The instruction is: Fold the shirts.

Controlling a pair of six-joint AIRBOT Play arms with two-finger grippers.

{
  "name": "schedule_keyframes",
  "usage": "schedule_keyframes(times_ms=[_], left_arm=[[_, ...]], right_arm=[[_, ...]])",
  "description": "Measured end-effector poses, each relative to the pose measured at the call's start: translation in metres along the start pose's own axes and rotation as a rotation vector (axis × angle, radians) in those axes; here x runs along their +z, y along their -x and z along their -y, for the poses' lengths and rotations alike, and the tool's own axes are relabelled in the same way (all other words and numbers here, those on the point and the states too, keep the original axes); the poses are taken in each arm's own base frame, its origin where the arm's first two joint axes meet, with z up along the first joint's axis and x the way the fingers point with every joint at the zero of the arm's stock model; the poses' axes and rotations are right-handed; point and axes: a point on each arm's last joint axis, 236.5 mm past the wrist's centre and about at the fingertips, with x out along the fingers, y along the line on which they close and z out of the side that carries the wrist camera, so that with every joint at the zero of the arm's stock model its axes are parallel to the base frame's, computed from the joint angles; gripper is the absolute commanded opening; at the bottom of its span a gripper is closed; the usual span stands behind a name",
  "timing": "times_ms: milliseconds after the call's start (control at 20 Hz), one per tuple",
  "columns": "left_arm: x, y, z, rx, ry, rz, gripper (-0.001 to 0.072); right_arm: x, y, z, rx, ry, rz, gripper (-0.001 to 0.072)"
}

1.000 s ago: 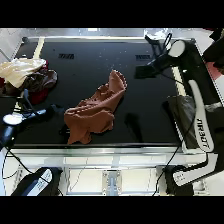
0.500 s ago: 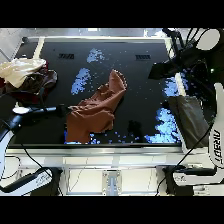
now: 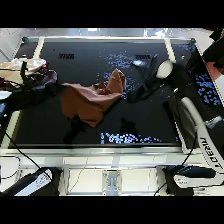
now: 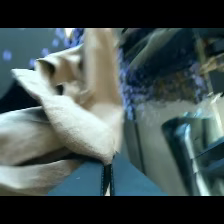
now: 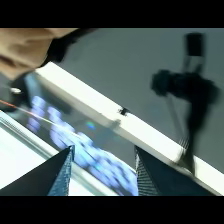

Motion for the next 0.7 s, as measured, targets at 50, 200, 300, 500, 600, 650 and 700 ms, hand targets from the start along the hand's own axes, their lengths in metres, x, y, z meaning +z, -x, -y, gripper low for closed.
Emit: schedule_keyframes(times_ms=[50,200,300,500,600,650,700], left_arm=[[0.006,0.003,0.007,-0.014,0.0,0.018,0.0013],[0.016,0.007,0.036,-0.1,0.015,0.052,0.0014],[0.004,0.001,0.061,-0.169,0.006,0.008,0.0014],[-0.048,-0.027,0.108,-0.278,-0.053,-0.171,0.0014],[-0.08,-0.045,0.127,-0.324,-0.07,-0.267,0.0014],[-0.094,-0.054,0.133,-0.338,-0.074,-0.308,0.0014],[-0.106,-0.063,0.138,-0.344,-0.075,-0.337,0.0014]], right_arm=[[-0.002,-0.02,-0.01,0.027,-0.01,0.009,0.0502],[-0.006,-0.061,-0.04,0.08,-0.01,0.034,0.0501],[0.0,-0.067,-0.054,0.098,0.003,0.068,0.0495],[0.037,-0.034,-0.073,0.1,0.077,0.183,0.0477],[0.056,0.002,-0.073,0.068,0.126,0.243,0.045],[0.063,0.02,-0.068,0.037,0.149,0.262,0.045],[0.068,0.041,-0.062,0.002,0.161,0.28,0.045]])
